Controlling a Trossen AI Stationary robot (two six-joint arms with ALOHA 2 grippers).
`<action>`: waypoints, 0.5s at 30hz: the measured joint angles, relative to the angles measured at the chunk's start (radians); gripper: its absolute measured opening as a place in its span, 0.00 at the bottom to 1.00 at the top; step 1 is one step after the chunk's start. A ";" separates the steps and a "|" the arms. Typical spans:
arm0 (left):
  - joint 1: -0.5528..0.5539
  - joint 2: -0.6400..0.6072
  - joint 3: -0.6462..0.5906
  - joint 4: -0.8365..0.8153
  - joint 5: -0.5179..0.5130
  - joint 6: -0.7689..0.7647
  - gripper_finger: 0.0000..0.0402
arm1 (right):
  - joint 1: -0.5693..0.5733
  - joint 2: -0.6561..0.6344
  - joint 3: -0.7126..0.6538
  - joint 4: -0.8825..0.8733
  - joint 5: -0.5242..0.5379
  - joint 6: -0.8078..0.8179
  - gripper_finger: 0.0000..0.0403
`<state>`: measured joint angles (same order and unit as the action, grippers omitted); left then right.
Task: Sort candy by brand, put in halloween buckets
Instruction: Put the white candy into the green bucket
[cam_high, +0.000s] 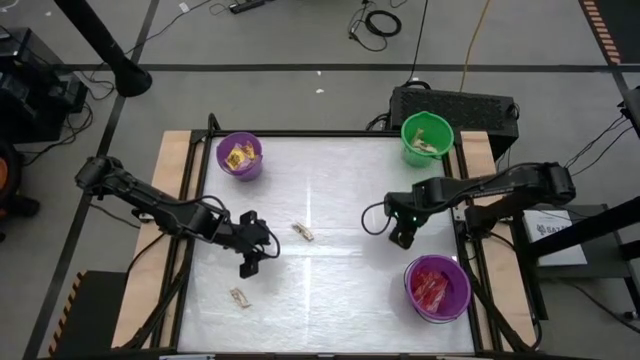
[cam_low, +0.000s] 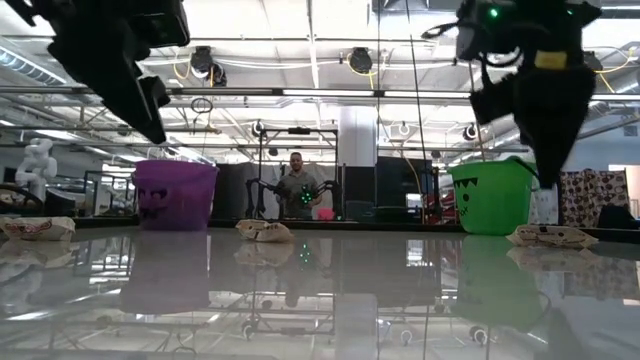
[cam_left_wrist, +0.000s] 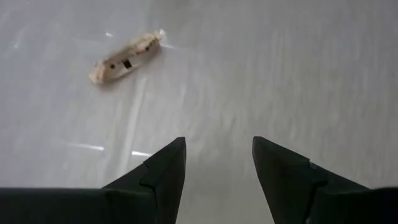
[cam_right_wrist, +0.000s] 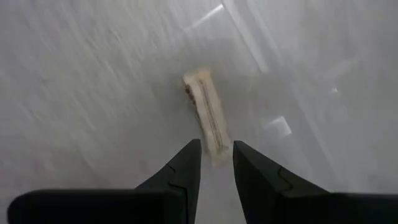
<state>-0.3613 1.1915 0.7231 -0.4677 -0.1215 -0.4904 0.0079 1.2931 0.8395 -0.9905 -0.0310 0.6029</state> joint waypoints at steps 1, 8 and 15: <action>0.005 0.000 0.000 0.003 0.000 0.004 0.48 | 0.008 -0.001 -0.019 0.010 0.000 0.014 0.21; 0.037 0.000 0.000 0.019 -0.002 0.009 0.48 | 0.036 -0.001 -0.097 0.121 0.005 0.044 0.21; 0.054 0.000 0.000 0.019 0.000 0.000 0.48 | 0.040 0.003 -0.173 0.250 0.006 -0.007 0.21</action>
<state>-0.3069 1.1915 0.7231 -0.4488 -0.1219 -0.4908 0.0483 1.2965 0.6669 -0.7403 -0.0252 0.5958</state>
